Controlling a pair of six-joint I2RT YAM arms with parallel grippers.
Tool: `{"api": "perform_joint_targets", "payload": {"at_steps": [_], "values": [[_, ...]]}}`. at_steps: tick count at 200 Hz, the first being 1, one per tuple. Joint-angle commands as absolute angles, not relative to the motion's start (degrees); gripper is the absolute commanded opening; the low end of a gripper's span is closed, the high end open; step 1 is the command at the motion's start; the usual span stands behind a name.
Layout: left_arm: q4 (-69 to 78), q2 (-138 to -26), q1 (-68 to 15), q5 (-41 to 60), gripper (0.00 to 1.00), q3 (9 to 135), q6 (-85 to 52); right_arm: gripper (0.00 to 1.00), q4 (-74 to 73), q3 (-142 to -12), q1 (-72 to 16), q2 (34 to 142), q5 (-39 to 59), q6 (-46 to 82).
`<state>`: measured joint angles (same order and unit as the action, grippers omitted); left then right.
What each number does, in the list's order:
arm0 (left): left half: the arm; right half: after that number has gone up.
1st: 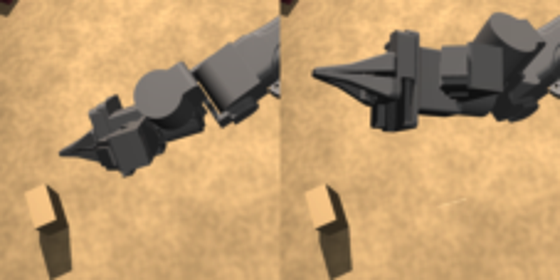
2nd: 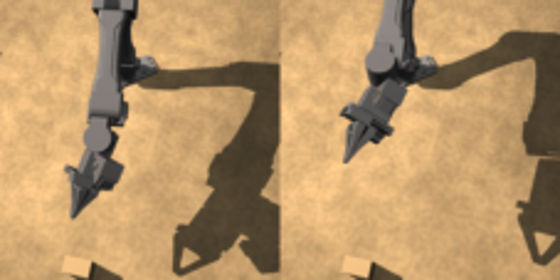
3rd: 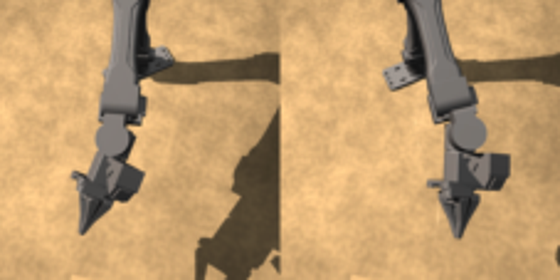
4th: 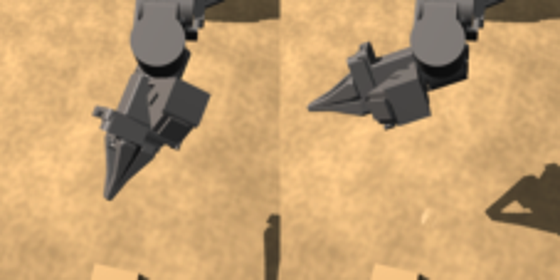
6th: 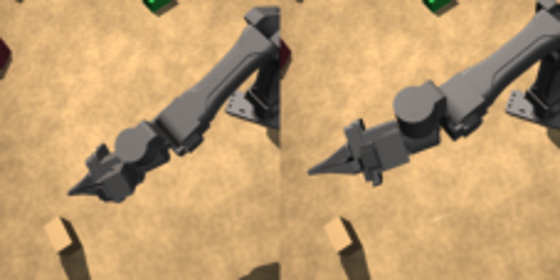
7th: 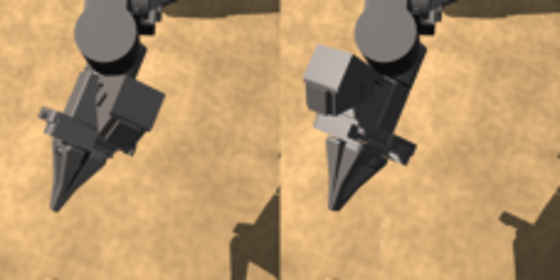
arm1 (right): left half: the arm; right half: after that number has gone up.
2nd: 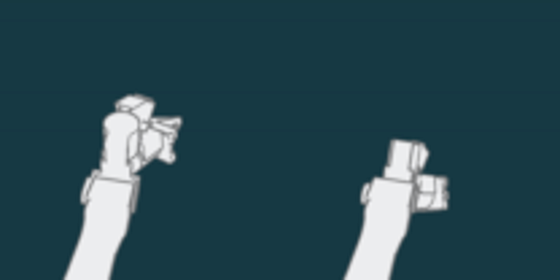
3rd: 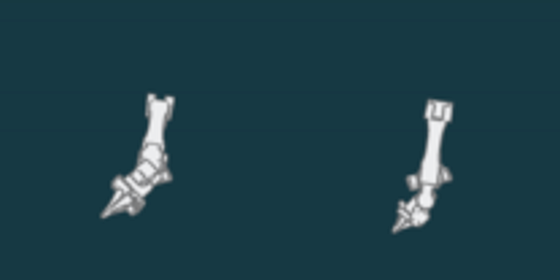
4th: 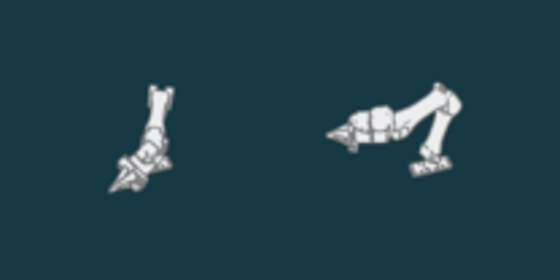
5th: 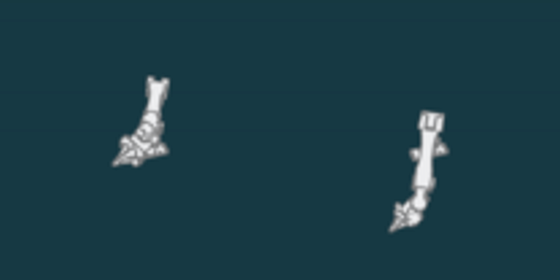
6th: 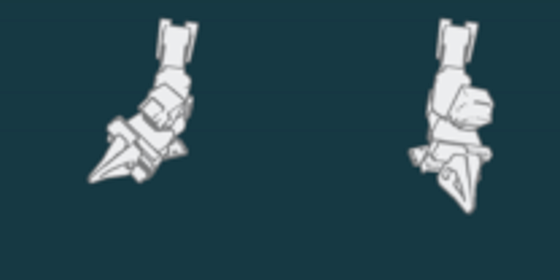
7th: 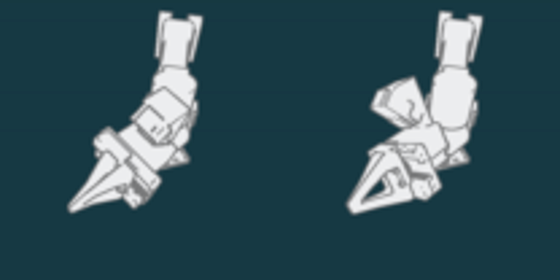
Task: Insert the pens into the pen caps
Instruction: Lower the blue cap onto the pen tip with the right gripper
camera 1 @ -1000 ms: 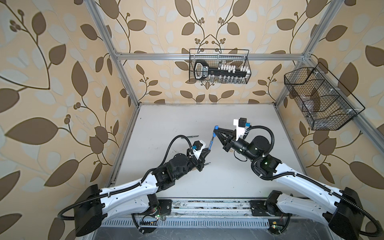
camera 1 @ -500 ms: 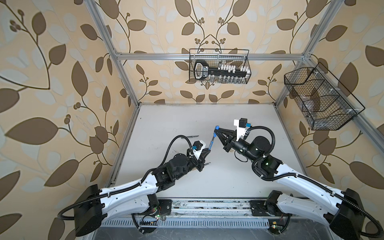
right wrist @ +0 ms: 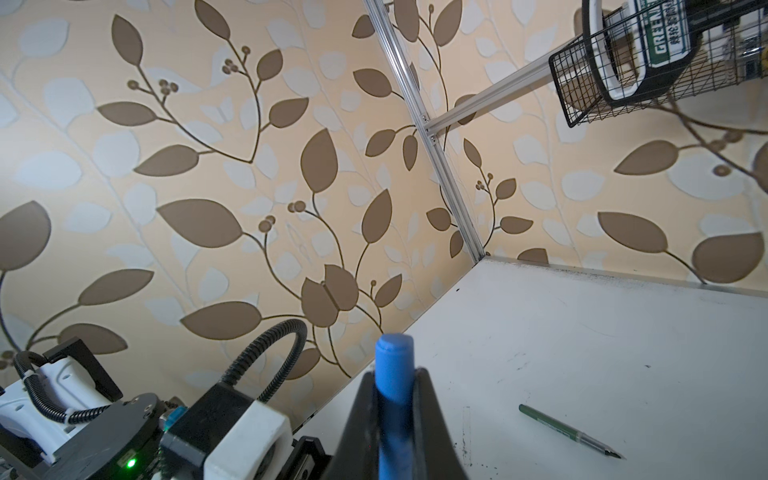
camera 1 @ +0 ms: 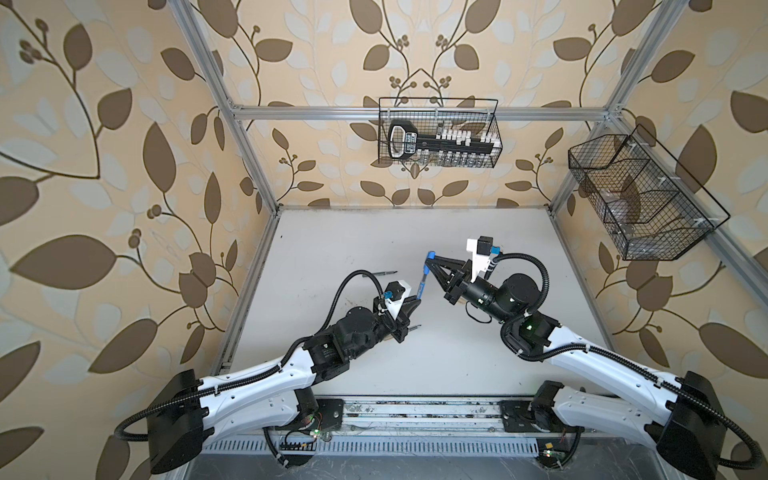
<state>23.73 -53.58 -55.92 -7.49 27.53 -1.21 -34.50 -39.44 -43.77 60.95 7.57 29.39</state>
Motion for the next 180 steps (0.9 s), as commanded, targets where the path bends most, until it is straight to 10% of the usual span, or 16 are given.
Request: {"api": "perform_joint_targets", "payload": {"at_steps": [1,146,180], "values": [[28.82,-51.76,-56.12,-6.57,0.0,29.36,-0.18,0.0,-31.72,-39.25,-44.43,61.42,9.01,28.51],[29.81,-50.8,-56.16,-7.8,0.0,30.08,0.59,0.0,-29.24,-38.76,-44.9,60.49,9.6,30.08],[30.1,-51.49,-56.13,-9.13,0.0,30.82,1.01,0.21,-27.93,-38.62,-46.21,60.2,8.26,29.28]]}}
